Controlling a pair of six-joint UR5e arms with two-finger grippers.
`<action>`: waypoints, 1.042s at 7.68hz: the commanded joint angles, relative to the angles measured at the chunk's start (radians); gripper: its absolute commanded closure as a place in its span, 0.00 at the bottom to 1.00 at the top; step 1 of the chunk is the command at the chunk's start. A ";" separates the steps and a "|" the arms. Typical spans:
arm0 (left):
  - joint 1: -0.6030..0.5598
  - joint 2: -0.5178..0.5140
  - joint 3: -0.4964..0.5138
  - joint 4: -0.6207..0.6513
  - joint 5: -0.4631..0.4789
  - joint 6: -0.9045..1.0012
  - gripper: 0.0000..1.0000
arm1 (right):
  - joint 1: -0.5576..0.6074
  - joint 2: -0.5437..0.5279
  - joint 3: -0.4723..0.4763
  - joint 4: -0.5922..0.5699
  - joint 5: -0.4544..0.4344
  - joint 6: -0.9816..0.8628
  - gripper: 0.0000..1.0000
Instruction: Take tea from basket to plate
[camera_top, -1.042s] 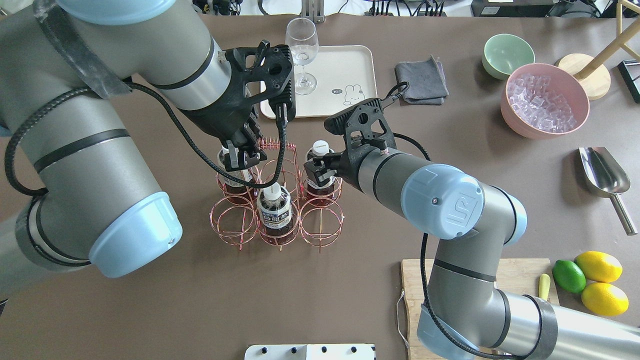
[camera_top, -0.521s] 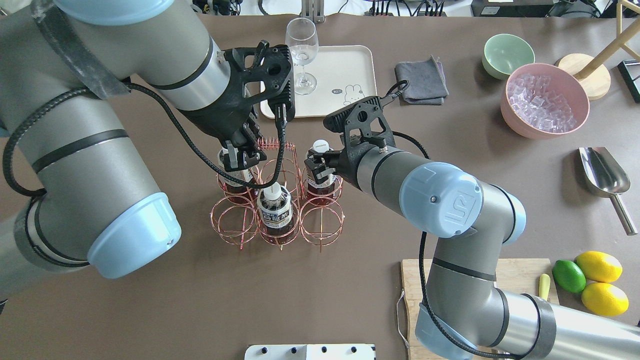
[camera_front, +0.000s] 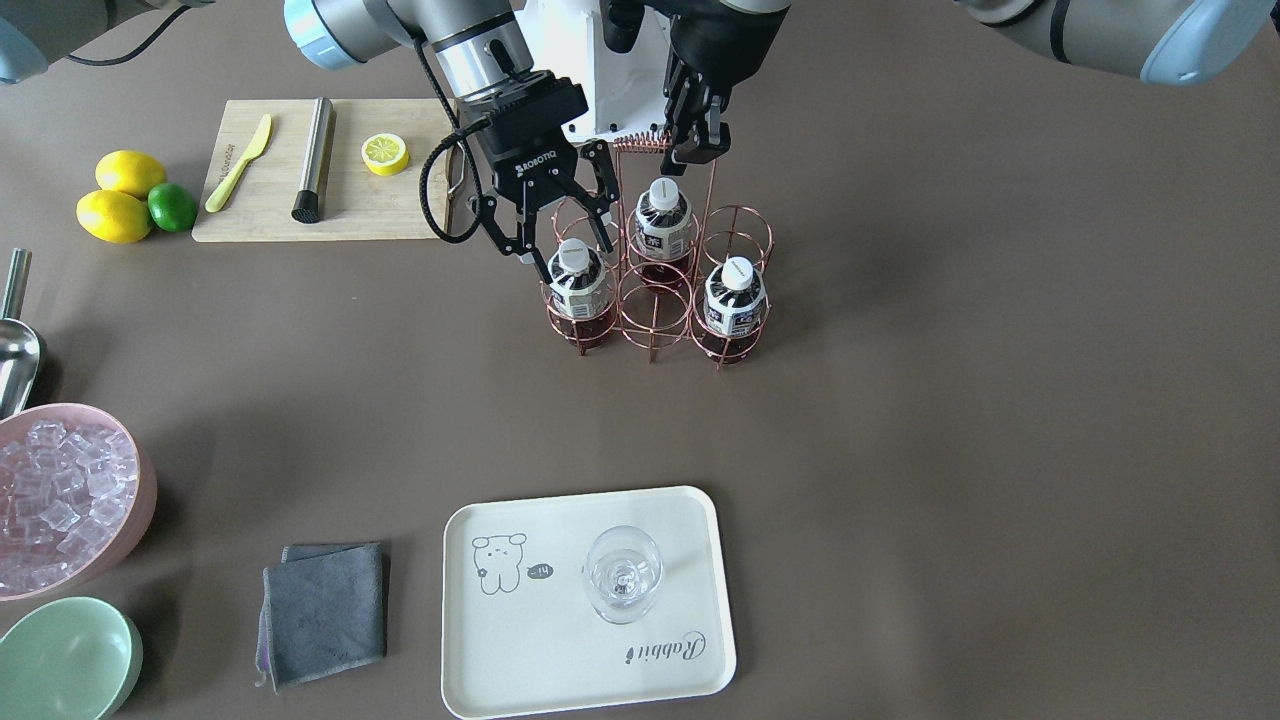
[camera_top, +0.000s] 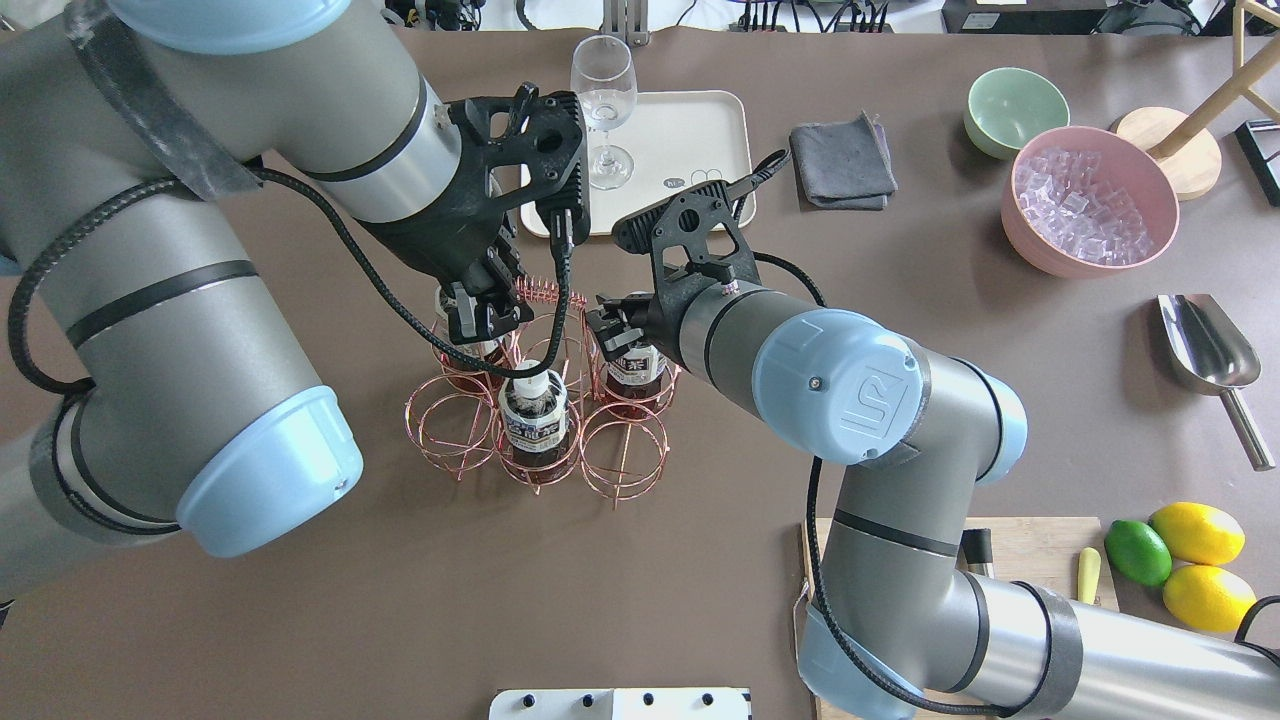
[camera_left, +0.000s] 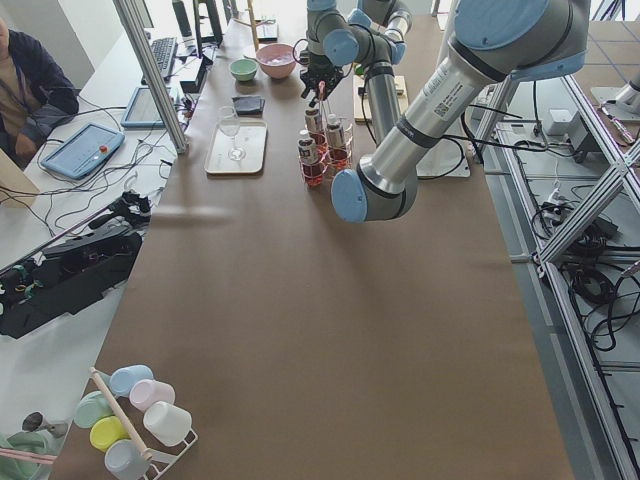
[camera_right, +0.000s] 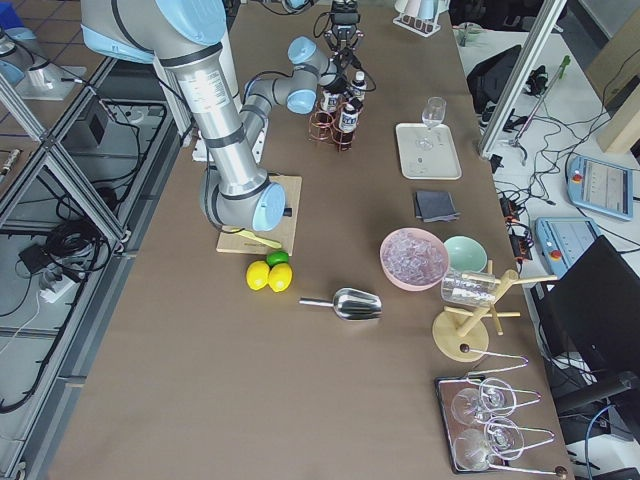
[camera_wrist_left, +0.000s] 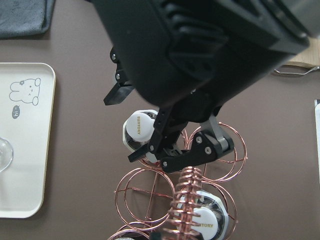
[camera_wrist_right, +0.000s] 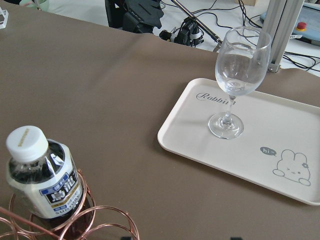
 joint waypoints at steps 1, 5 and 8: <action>0.000 0.004 0.001 -0.004 0.000 0.000 1.00 | -0.012 -0.011 0.001 -0.003 -0.002 0.002 0.28; 0.000 0.004 0.004 -0.004 0.000 0.000 1.00 | -0.012 -0.025 0.007 0.000 0.001 0.000 1.00; 0.000 0.004 0.004 -0.004 0.000 0.000 1.00 | 0.022 -0.025 0.069 -0.041 0.024 0.003 1.00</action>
